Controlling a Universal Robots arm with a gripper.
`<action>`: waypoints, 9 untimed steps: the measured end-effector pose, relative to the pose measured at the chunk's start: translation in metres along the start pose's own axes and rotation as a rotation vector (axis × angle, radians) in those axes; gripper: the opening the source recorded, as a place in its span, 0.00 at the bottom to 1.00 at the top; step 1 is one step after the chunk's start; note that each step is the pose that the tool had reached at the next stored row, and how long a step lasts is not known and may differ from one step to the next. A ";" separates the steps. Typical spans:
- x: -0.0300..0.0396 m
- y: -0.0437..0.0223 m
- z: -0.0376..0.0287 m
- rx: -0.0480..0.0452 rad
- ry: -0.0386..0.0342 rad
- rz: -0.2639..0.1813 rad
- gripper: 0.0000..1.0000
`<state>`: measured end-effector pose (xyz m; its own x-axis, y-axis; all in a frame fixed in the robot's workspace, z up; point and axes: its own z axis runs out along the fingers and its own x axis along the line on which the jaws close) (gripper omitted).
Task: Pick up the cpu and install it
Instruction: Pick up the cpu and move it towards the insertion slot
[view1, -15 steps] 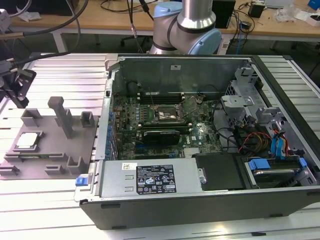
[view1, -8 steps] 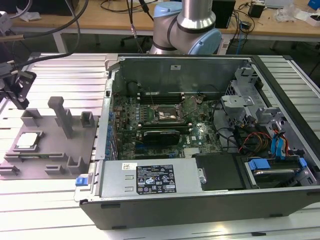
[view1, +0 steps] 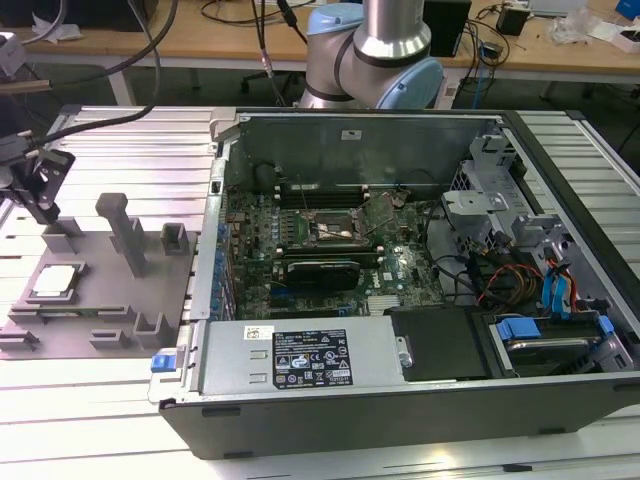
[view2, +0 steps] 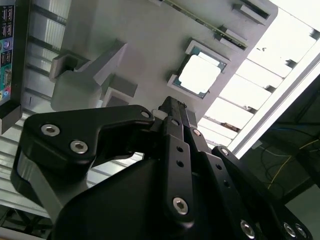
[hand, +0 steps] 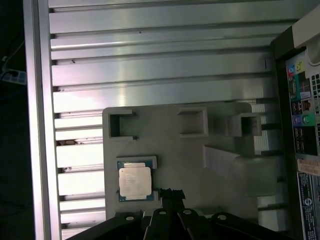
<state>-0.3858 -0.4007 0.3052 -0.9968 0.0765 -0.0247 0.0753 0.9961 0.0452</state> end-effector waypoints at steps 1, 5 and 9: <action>0.0009 -0.0002 0.0020 0.0000 0.0001 0.000 0.11; 0.0081 -0.0011 0.0092 -0.0001 0.0000 0.000 0.11; 0.0126 -0.0016 0.0124 0.0000 0.0000 0.000 0.11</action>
<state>-0.3982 -0.4008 0.2925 -0.9968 0.0764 -0.0247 0.0752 0.9961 0.0452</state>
